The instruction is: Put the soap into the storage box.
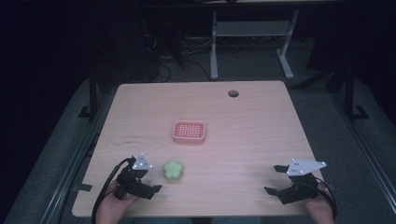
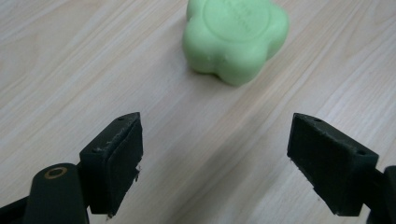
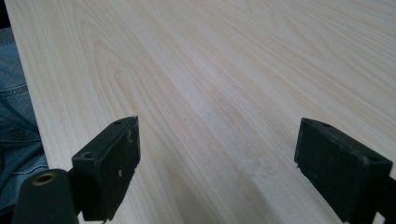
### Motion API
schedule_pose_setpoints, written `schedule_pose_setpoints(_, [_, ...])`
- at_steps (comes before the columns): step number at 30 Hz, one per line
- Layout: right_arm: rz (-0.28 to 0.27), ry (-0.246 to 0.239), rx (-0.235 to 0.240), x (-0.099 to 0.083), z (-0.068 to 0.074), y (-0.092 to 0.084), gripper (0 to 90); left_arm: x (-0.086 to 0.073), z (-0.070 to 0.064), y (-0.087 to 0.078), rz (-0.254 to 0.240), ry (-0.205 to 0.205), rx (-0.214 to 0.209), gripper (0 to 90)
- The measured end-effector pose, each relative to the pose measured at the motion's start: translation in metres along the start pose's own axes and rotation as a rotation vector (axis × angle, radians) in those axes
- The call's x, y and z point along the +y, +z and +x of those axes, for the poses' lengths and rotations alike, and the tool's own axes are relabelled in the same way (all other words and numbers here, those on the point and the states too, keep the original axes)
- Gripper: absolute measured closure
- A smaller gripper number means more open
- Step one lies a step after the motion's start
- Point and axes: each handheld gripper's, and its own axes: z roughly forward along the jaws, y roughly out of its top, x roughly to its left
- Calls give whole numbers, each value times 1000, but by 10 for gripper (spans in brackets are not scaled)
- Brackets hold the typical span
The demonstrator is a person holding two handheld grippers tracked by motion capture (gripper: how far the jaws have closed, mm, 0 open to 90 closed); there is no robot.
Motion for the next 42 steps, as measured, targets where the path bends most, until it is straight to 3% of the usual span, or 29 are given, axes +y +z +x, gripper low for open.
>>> schedule_pose_setpoints(10, [4,7,2,0,1,1,138,7,-1,3,7,22,-3,175])
schedule_pose_setpoints(13, [5,6,1,0,0,1,138,11,-5,2,24,45,18,175])
schedule_pose_setpoints(18, [9,10,-1,-1,-1,1,138,21,-6,0,5,69,4,175])
schedule_pose_setpoints(35, [12,15,-2,-2,-1,1,138,52,-12,15,89,133,-25,175])
schedule_pose_setpoints(42, [9,16,-1,-2,-1,1,138,64,-9,24,110,116,-38,176])
